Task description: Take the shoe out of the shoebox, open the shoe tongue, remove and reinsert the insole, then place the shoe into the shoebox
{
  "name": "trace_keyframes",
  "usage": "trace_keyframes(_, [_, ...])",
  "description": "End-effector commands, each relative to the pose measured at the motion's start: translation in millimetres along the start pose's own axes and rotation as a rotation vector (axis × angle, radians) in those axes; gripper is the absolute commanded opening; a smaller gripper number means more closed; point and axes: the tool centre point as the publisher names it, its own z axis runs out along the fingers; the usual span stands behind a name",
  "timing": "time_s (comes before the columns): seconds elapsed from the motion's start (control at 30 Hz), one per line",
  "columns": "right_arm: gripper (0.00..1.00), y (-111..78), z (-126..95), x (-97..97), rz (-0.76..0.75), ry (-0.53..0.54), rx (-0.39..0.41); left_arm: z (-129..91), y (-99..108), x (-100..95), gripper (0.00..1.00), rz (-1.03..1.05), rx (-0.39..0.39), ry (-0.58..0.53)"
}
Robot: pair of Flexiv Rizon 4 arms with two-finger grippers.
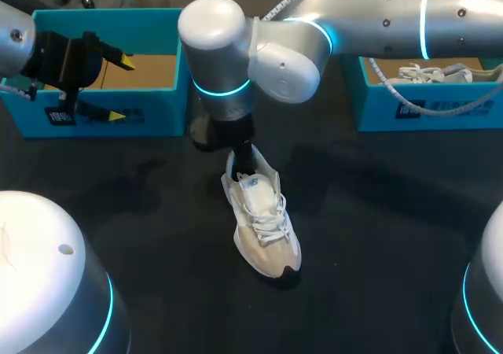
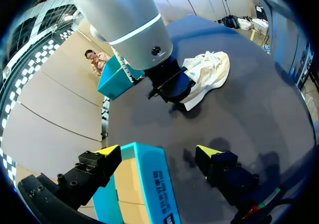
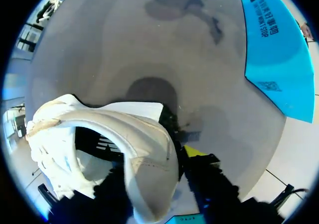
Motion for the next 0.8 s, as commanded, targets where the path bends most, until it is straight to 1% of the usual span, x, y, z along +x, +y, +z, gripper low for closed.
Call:
trace_keyframes(0.03, [0.11, 2.4, 0.7, 3.0, -0.003, 0.009, 0.008, -0.7, -0.8, 1.0, 1.0, 0.0, -0.003, 0.0])
trace_keyframes(0.07, [0.0, 2.8, 0.6, 3.4, -0.001, 0.011, 0.011, -0.7, -0.8, 1.0, 1.0, 0.0, -0.003, 0.0])
trace_keyframes(0.27, [0.0, 1.1, -0.9, 6.9, 0.032, 0.006, 0.029, -0.7, -0.8, 1.0, 1.0, 0.0, -0.003, 0.0])
trace_keyframes(0.37, [0.0, -0.7, -7.9, 5.6, 0.036, -0.006, 0.032, -0.7, -0.8, 1.0, 1.0, 0.0, -0.003, 0.0])
trace_keyframes(0.5, [0.0, -7.8, -27.7, 5.3, 0.033, -0.018, 0.038, -0.7, -0.8, 1.0, 1.0, 0.0, -0.003, 0.0])
trace_keyframes(0.6, [0.0, -13.4, -47.1, 4.9, 0.035, -0.027, 0.019, -0.7, -0.8, 1.0, 1.0, 0.0, -0.003, 0.0])
trace_keyframes(0.67, [0.0, -17.1, -61.0, 4.6, 0.048, -0.038, -0.014, -0.7, -0.8, 1.0, 1.0, 0.0, -0.003, 0.0])
trace_keyframes(0.8, [0.0, -23.2, -88.5, 3.5, 0.036, -0.019, 0.017, -0.7, -0.8, 1.0, 1.0, 0.0, -0.003, 0.0])
